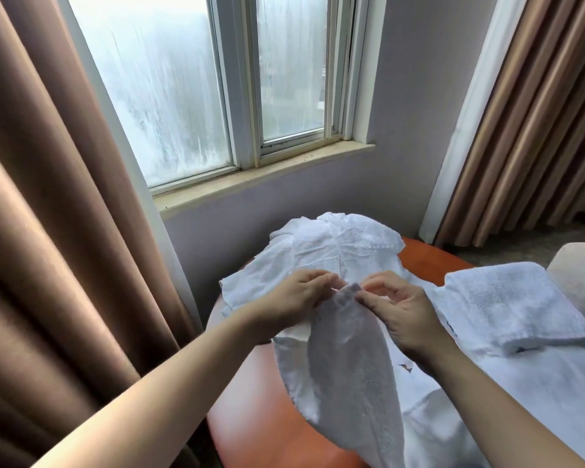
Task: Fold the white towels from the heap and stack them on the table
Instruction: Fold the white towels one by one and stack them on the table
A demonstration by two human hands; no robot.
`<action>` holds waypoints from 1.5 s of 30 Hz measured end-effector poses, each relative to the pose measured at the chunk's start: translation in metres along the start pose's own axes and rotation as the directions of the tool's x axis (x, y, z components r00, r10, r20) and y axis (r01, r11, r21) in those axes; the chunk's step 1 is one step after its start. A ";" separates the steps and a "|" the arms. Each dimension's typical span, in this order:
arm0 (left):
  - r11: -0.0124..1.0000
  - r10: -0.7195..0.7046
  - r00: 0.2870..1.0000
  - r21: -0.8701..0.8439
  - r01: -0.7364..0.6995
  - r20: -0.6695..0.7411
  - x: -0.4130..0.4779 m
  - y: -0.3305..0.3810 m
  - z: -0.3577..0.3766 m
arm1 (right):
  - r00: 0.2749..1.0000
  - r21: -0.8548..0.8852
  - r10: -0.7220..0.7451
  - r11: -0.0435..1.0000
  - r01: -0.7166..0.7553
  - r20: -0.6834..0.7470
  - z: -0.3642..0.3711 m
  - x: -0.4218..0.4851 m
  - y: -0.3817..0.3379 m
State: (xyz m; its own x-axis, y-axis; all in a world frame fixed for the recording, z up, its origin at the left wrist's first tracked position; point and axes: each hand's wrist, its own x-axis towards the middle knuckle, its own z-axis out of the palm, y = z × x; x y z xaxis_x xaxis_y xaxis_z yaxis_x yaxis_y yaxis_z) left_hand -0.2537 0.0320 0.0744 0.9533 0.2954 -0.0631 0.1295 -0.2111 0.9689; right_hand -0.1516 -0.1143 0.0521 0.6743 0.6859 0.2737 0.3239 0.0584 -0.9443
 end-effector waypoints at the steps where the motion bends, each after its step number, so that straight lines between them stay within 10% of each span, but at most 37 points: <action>1: 0.998 -0.029 0.999 -0.057 0.030 0.016 0.000 0.001 0.001 | 0.999 0.012 -0.008 1.000 0.007 0.037 0.002 0.000 0.002; 7: 0.953 -0.144 0.981 -0.251 0.172 0.126 -0.005 -0.006 0.010 | 0.984 0.140 0.149 0.977 -0.162 0.100 0.013 0.001 0.016; 16: 0.891 -0.110 0.991 -0.435 0.131 0.071 -0.003 -0.023 0.014 | 1.000 -0.310 -0.002 0.951 0.008 0.018 0.019 0.001 0.029; 25: 0.969 -0.160 0.939 0.231 0.091 0.303 -0.004 -0.049 0.005 | 0.993 -0.177 -0.003 0.984 -0.018 -0.122 0.005 0.003 0.023; 37: 0.967 0.049 0.992 0.243 -0.076 0.117 0.005 -0.050 0.024 | 0.988 0.008 0.140 0.990 -0.140 -0.068 0.005 -0.001 0.023; 45: 0.991 -0.132 0.918 -0.053 0.121 -0.374 0.017 -0.063 0.004 | 0.972 0.022 0.145 0.989 -0.143 -0.187 -0.015 0.001 0.023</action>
State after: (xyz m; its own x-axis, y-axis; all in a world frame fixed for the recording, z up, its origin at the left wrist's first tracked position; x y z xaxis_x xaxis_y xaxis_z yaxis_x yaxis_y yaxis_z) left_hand -0.2445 0.0468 0.0117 0.7561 0.6474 -0.0958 0.2290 -0.1246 0.9654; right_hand -0.1338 -0.1234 0.0334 0.8262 0.5392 0.1636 0.2093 -0.0241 -0.9776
